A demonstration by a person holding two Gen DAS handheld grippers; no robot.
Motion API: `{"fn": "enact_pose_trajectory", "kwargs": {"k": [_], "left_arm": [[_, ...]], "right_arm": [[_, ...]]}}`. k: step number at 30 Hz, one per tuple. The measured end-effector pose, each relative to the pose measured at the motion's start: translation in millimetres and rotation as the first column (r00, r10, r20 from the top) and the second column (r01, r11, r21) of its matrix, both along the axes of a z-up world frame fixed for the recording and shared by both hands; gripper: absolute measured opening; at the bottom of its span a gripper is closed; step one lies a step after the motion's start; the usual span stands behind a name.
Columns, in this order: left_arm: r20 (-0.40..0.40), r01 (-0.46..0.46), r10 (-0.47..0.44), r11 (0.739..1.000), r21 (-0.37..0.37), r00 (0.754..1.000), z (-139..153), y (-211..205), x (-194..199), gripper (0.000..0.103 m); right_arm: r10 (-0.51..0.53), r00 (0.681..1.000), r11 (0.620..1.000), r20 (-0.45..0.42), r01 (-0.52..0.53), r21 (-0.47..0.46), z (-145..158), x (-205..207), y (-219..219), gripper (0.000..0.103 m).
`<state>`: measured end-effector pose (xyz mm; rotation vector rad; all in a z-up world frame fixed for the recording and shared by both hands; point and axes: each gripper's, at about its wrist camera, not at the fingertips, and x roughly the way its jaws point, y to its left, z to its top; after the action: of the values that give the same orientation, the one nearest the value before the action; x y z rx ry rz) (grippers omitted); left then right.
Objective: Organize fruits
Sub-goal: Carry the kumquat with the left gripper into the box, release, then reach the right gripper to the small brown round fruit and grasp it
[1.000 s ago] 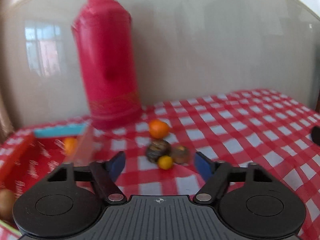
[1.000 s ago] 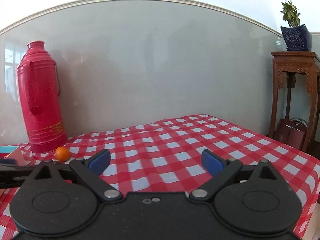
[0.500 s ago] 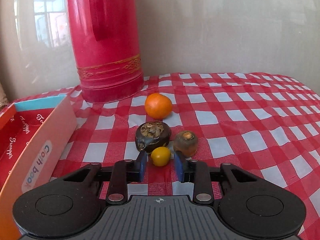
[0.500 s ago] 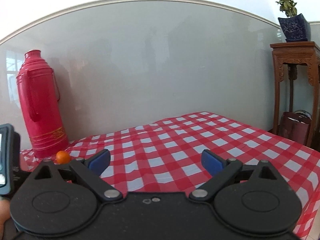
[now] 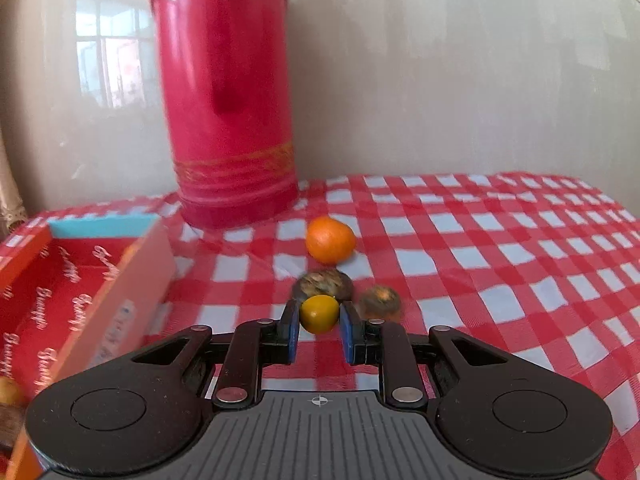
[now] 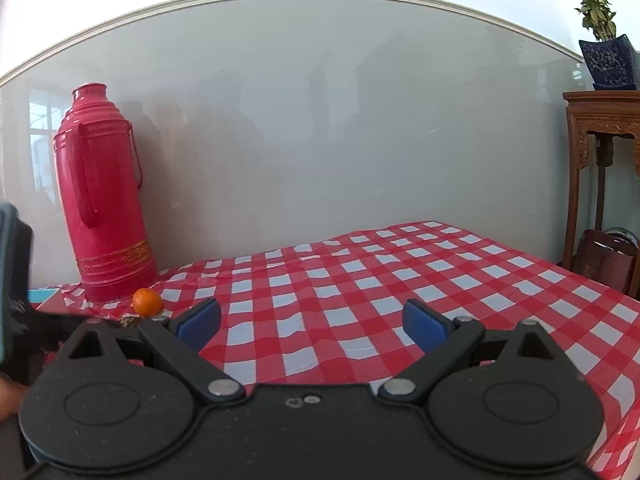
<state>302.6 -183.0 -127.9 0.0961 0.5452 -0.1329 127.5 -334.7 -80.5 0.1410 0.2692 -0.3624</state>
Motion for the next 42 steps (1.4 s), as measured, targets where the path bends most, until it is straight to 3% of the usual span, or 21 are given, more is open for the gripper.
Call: {"fn": "enact_pose_trajectory", "kwargs": {"k": [5, 11, 17, 24, 27, 28, 32, 34, 38, 42], "left_arm": [[0.073, -0.051, 0.050, 0.999, 0.011, 0.996, 24.4, 38.1, -11.8, 0.021], [0.100, -0.181, 0.178, 0.983, 0.024, 0.979, 35.7, 103.8, -13.4, 0.021], [0.034, -0.300, 0.299, 0.954, 0.019, 0.954, 22.9, 162.1, -0.7, 0.021], [-0.061, -0.332, 0.331, 0.943, -0.002, 0.941, 3.9, 187.2, 6.4, 0.022], [-0.065, -0.341, 0.339, 0.939, -0.031, 0.939, 4.0, 190.9, -0.3, 0.022], [-0.066, -0.343, 0.340, 0.939, -0.032, 0.938, 4.5, 191.9, -1.6, 0.025], [-0.014, -0.329, 0.329, 0.941, -0.082, 0.944, 15.0, 200.2, -21.8, 0.070], [0.050, -0.349, 0.352, 0.935, -0.066, 0.935, 23.1, 202.4, -38.1, 0.082], [0.098, -0.382, 0.390, 0.920, -0.090, 0.916, 32.5, 222.3, -69.6, 0.084], [0.121, -0.449, 0.458, 0.888, -0.099, 0.881, 31.8, 250.1, -99.9, 0.085]], "right_arm": [[0.028, 1.000, 1.000, -0.008, -0.028, -0.002, -1.2, 4.5, 10.1, 0.091], [0.083, 0.996, 0.996, -0.016, -0.084, -0.025, -2.0, 10.5, 29.5, 0.091], [0.132, 0.991, 0.990, -0.031, -0.133, -0.049, -4.3, 17.3, 48.5, 0.091], [0.176, 0.982, 0.982, -0.064, -0.180, -0.063, -8.9, 26.8, 67.3, 0.091], [0.196, 0.978, 0.978, -0.070, -0.200, -0.066, -10.2, 30.1, 74.7, 0.091], [0.204, 0.976, 0.976, -0.074, -0.209, -0.064, -10.5, 31.9, 76.5, 0.091], [0.242, 0.966, 0.969, -0.090, -0.246, -0.038, -12.0, 40.9, 80.9, 0.091], [0.254, 0.962, 0.966, -0.097, -0.258, -0.029, -12.0, 46.4, 83.6, 0.090], [0.283, 0.952, 0.958, -0.115, -0.287, -0.022, -10.1, 59.1, 91.2, 0.088], [0.317, 0.937, 0.948, -0.147, -0.319, 0.014, -11.2, 74.8, 97.9, 0.081]]}}
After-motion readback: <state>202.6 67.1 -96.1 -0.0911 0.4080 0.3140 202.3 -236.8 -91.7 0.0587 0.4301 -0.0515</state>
